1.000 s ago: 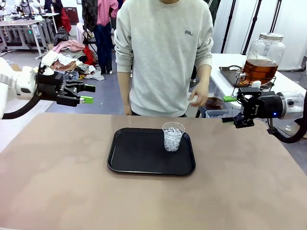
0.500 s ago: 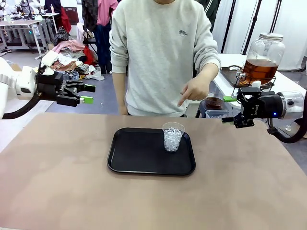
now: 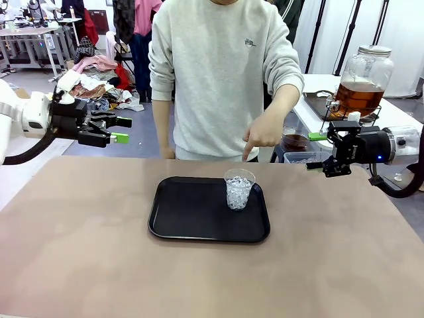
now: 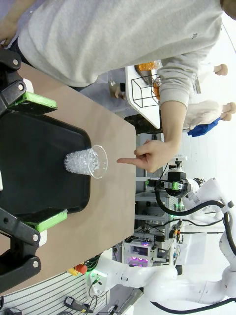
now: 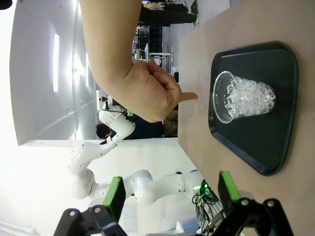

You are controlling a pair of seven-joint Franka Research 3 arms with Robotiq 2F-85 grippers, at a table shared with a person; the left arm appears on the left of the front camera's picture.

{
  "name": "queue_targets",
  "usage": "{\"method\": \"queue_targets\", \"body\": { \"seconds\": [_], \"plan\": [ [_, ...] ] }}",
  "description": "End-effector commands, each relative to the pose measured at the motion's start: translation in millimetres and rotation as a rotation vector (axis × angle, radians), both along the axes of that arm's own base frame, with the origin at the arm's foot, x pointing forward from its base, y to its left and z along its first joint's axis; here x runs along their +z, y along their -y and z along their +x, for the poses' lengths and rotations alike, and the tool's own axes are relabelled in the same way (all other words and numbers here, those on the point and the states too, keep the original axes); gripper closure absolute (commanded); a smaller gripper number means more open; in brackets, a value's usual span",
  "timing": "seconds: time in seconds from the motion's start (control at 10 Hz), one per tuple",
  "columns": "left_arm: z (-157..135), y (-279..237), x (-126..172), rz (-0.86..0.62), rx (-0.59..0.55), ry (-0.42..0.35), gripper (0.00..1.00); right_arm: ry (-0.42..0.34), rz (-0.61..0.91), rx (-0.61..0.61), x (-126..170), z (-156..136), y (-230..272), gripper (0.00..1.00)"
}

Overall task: Pour the drink into the iced cup.
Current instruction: Pick up the iced cup indicated by the human and present it to them.

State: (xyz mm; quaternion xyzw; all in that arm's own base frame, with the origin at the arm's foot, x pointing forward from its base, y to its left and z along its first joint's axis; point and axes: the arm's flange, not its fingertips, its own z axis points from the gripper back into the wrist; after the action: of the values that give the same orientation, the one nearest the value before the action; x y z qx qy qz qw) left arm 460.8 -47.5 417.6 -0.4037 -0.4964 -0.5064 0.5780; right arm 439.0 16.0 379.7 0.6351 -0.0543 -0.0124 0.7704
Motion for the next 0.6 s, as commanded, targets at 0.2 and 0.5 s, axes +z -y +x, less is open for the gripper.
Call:
{"method": "queue_targets", "body": {
  "seconds": [0.2,0.5],
  "plan": [
    [-0.9,0.0,0.8,0.0,-0.001,0.003,0.0,0.004,0.001,-0.001,2.2,0.2,0.4,0.0],
    [-0.9,0.0,0.8,0.0,-0.001,0.003,0.0,0.004,0.001,-0.001,2.2,0.2,0.4,0.0]
  ]
}}
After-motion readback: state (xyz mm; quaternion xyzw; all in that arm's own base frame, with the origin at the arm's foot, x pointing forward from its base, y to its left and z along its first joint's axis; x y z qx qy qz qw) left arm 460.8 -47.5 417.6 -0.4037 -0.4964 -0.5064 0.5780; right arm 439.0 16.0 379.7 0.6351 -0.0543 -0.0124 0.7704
